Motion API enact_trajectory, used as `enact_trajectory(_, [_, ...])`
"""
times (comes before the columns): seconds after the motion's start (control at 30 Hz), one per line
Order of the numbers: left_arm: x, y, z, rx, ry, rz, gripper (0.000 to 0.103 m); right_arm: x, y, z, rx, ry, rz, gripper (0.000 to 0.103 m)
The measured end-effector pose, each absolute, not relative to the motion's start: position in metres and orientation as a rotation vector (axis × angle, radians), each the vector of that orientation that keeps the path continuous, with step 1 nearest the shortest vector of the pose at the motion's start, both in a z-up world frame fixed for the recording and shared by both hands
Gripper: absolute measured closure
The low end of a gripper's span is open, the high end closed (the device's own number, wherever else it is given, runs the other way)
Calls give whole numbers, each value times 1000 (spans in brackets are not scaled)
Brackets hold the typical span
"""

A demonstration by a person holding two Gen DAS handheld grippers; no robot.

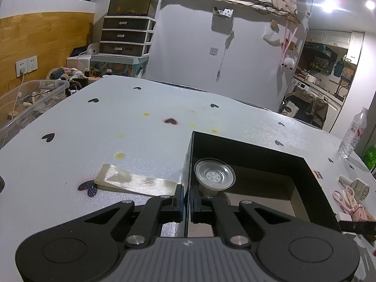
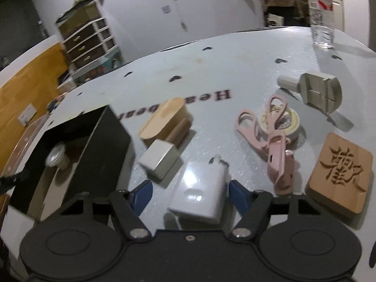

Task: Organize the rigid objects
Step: 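Grasp the white charger block with the right tool, then lower the white charger into the black box beside the cup, release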

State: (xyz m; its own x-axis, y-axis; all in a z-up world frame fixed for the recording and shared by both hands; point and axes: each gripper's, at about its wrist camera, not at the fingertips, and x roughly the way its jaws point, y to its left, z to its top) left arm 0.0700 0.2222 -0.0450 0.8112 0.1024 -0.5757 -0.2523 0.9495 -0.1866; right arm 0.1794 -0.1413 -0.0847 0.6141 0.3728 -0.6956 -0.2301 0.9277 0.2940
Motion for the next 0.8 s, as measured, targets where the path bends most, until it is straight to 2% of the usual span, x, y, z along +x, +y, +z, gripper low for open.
enact_trajectory(0.1, [70,223,-45,-261,597,193,99,182,-136,-85,125,846,311,45])
enact_trajectory(0.23, [70,223,-45,-261,597,192,99,178,-131,-84,44,852,321,52])
enact_trajectory(0.43, [70,223,-45,-259,597,191,99,173,-136,-75,4,841,387,54])
enact_trajectory(0.8, [71,223,-46,-263,595,192,99,174,-94,-1,-45,605,731,54])
